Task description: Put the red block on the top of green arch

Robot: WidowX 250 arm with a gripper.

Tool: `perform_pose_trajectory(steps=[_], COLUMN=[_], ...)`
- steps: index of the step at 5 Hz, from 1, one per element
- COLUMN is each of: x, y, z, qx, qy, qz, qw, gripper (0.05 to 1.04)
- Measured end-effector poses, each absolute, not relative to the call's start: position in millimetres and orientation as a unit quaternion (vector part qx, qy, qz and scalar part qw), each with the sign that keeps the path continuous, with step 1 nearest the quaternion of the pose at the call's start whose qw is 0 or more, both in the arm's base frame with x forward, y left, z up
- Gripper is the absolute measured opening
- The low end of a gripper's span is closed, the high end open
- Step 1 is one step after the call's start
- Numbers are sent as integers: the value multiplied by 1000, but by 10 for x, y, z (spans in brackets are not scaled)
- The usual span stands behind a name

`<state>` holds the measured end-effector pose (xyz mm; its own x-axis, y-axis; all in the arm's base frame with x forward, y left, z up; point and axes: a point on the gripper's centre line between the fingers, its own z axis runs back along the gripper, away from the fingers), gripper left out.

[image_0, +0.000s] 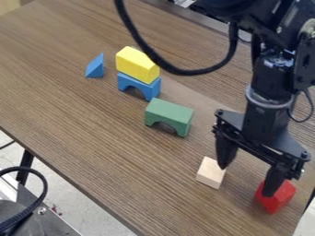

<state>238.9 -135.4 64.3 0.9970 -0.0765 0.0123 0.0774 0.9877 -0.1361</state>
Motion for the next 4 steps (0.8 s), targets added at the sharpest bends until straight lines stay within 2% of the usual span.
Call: perform_pose_trajectory(steps=[1,2,3,4], x=[2385,2457,2507,2549], y=[-1307,-1289,-1342,-1431], z=[689,753,707,605], qx=[-49,-29,-16,-22], qy=[4,-9,-14,-24], qz=[24,151,263,384], qw=[998,988,964,923], gripper=[1001,1001,1001,1001])
